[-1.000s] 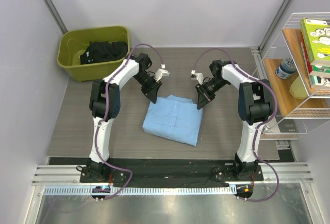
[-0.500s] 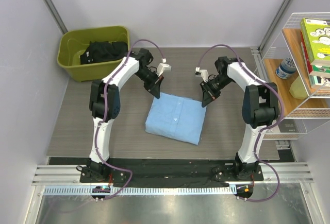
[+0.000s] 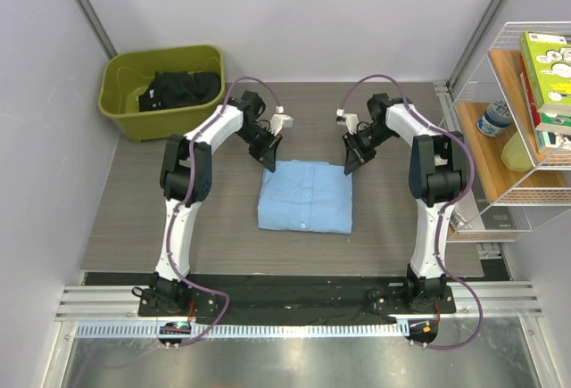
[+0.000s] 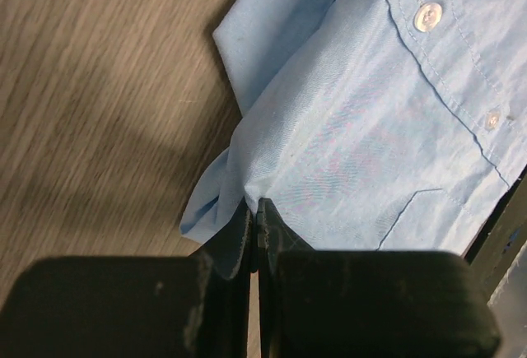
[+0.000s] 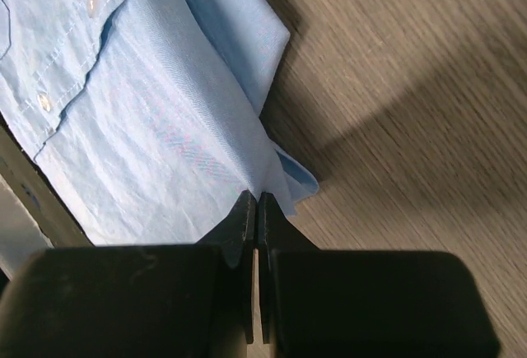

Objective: Fold and stack the long sleeve shirts
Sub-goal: Fold the shirt

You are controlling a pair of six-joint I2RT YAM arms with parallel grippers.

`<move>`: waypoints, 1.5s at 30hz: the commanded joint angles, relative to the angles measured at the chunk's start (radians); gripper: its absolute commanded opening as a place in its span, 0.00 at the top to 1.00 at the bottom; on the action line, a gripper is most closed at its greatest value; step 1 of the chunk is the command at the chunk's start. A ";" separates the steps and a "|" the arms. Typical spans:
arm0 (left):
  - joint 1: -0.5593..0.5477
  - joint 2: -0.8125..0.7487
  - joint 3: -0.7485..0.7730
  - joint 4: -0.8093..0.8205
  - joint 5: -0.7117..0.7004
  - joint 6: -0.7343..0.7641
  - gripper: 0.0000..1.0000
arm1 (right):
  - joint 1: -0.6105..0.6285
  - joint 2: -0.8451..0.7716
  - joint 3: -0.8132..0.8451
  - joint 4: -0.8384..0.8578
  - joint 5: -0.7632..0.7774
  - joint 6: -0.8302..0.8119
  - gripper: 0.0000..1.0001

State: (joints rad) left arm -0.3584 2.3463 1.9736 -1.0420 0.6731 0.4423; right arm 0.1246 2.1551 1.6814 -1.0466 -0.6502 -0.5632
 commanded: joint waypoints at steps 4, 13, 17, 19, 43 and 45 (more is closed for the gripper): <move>0.047 -0.059 -0.035 0.068 0.005 -0.048 1.00 | 0.003 -0.044 0.092 0.031 -0.011 0.085 0.99; 0.064 -0.200 -0.128 0.036 0.040 -0.047 1.00 | 0.043 -0.104 0.095 0.007 -0.059 0.069 0.99; 0.090 -0.205 -0.150 0.043 0.028 -0.047 1.00 | 0.050 -0.080 0.103 0.034 -0.039 0.086 0.99; 0.093 -0.186 -0.147 0.051 0.011 -0.045 1.00 | 0.050 -0.060 0.107 0.059 -0.025 0.094 0.99; 0.168 -0.420 -0.240 0.267 -0.034 -0.301 0.00 | -0.042 -0.157 0.198 0.214 -0.055 0.373 0.00; 0.148 -0.537 -0.358 0.301 -0.001 -0.301 0.00 | -0.048 -0.236 0.117 0.195 -0.144 0.381 0.00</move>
State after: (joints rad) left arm -0.2012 2.1494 1.7611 -0.8616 0.5953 0.2066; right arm 0.1211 2.1834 1.8278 -0.8299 -0.6373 -0.2253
